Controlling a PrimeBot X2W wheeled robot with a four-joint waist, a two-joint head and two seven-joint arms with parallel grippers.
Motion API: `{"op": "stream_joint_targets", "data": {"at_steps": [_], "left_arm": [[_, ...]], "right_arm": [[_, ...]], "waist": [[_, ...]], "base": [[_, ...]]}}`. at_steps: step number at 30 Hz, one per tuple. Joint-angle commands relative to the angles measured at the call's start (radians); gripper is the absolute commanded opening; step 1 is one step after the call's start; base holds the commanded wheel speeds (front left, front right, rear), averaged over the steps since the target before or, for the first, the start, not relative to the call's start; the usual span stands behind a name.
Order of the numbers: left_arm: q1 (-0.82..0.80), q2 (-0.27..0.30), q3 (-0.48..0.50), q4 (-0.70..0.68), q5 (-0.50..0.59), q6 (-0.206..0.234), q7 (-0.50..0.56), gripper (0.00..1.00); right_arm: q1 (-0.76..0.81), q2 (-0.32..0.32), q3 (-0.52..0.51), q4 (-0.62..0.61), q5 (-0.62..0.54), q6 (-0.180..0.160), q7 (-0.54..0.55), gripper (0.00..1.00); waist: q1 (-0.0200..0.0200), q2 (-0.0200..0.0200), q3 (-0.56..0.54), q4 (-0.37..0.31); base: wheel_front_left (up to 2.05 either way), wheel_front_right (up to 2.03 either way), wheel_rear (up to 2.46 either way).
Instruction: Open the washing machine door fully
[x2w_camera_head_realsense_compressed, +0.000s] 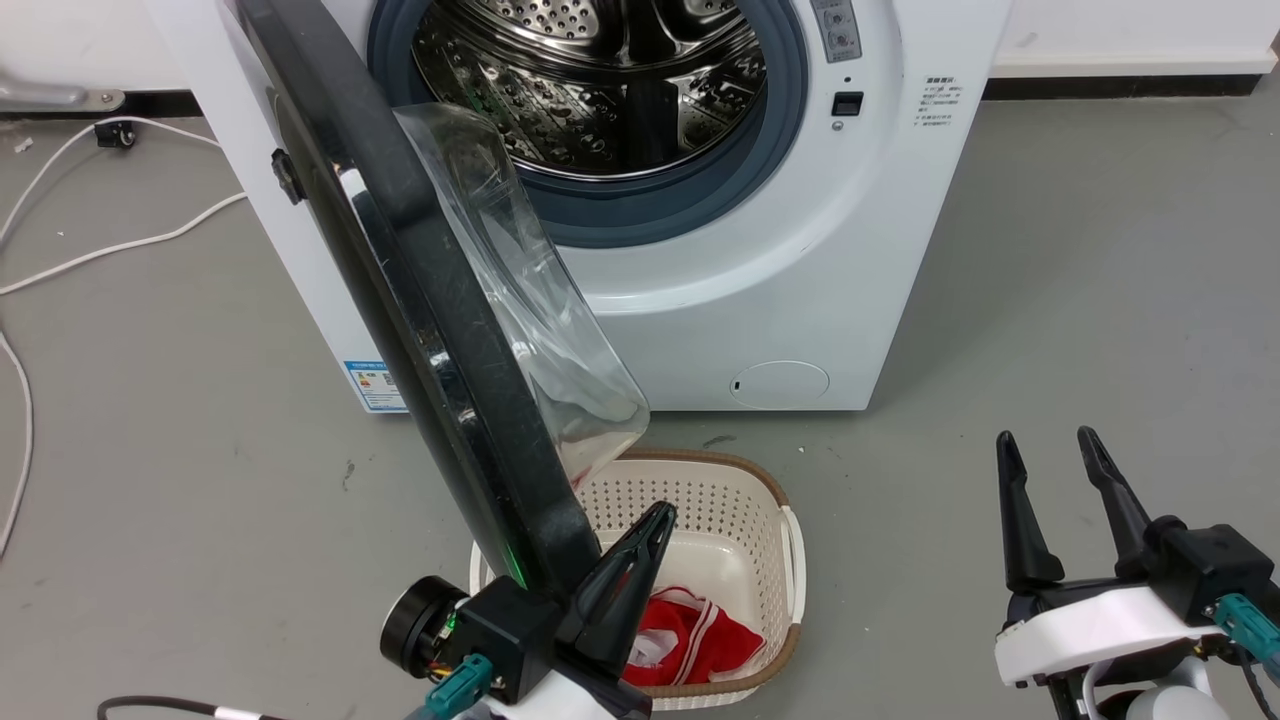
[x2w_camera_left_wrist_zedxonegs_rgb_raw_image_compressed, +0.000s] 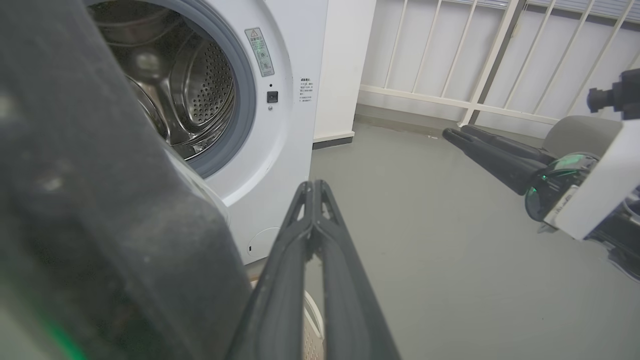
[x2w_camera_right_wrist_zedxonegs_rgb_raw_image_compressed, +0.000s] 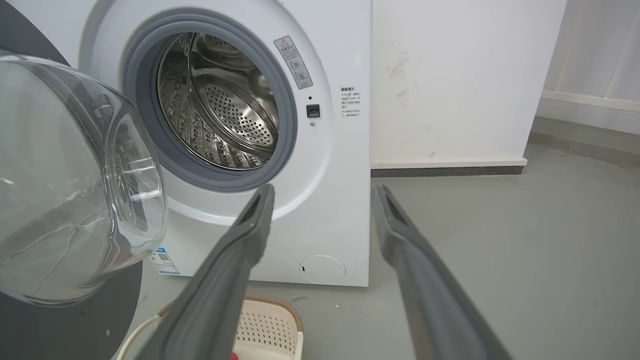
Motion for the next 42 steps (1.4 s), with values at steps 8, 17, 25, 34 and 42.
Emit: {"op": "stream_joint_targets", "data": {"at_steps": [8, 17, 25, 34, 42], "left_arm": [[0.061, 0.019, 0.038, -0.024, -0.017, 0.053, -0.002, 0.0], [0.157, 0.035, 0.045, -0.102, -0.032, 0.092, 0.008, 0.0], [0.2, 0.061, 0.075, -0.12, -0.033, 0.12, 0.021, 0.0], [0.23, 0.065, 0.11, -0.139, -0.03, 0.164, -0.007, 0.0], [0.218, 0.098, 0.191, -0.116, -0.041, 0.198, -0.029, 0.0]], "right_arm": [[0.004, 0.002, 0.0, 0.006, 0.006, 0.0, 0.0, 1.0], [0.015, 0.002, -0.005, -0.009, -0.004, 0.0, -0.002, 1.0], [0.019, 0.002, -0.011, -0.018, -0.012, 0.0, 0.008, 1.0], [0.039, 0.002, -0.031, -0.031, -0.015, 0.0, 0.016, 1.0], [0.018, 0.002, -0.026, -0.041, -0.019, 0.0, 0.026, 1.0]], "waist": [[0.0, 0.0, -0.004, 0.022], [0.0, 0.0, -0.011, 0.099], [0.0, 0.0, -0.018, 0.187], [0.0, 0.0, -0.017, 0.306], [0.0, 0.0, 0.002, 0.374]], "base": [[0.0, 0.0, 0.0], [0.0, 0.0, 0.0], [0.0, 0.0, 0.0], [0.0, 0.0, 0.0], [0.0, 0.0, 0.0]]}}
